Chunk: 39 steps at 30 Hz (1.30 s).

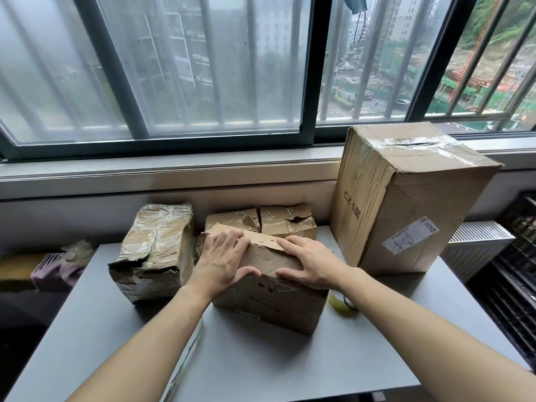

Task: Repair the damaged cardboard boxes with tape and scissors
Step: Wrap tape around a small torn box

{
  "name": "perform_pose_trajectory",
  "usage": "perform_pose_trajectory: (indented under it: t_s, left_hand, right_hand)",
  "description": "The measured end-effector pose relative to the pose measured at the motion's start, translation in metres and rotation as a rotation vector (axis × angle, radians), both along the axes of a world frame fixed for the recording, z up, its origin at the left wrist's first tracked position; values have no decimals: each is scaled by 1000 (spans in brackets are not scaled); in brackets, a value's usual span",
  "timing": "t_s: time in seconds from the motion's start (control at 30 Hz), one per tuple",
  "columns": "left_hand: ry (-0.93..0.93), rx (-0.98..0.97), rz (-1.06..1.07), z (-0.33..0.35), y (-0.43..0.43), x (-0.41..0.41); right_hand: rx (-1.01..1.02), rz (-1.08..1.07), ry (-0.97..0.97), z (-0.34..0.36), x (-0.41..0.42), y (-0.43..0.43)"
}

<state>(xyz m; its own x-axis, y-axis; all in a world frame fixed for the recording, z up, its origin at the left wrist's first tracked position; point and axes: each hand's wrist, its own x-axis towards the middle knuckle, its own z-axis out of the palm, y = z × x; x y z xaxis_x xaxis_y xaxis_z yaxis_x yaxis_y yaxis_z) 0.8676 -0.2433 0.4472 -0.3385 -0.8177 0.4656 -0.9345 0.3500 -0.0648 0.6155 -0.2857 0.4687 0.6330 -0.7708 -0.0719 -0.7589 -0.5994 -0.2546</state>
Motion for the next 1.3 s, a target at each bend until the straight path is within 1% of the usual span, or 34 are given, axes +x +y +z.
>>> perform_pose_trajectory:
  t_s: [0.1,0.23,0.37,0.43,0.57,0.7,0.83,0.93,1.07,1.13,1.2,1.3]
  left_hand:
    - [2,69,2,0,0,1]
    - [-4,276,-24,6,-4,6]
    - [-131,489,0,19,-12,0]
    - [-207,536,25,26,-20,-3]
    - [-315,580,14,30,-34,-3]
    - [-433,645,-15,43,-45,-13]
    - [-415,627,-64,46,-47,-16]
    - [-369,598,-23,42,-44,-13]
    - [-257,560,53,38,-38,-13]
    - [-194,552,94,34,-36,-12]
    - [-146,555,147,31,-36,-8]
    - [-125,551,206,28,-36,-8]
  right_hand:
    - [-5,-3,5,-1,0,0]
    - [-9,-8,2,-5,-1,1]
    - [-7,0,0,-5,-1,1]
    - [2,-3,6,-6,-2,1]
    - [-56,34,80,-10,-2,1]
    - [-54,35,70,-8,0,0]
    - [-27,53,77,-4,0,-4]
    - [-47,71,86,-2,2,-14]
    - [-106,99,89,-2,3,-26]
    - [-107,45,75,-1,-2,-32]
    - [-94,-57,62,-2,-9,-38]
    - [-71,-124,36,-6,-20,-42]
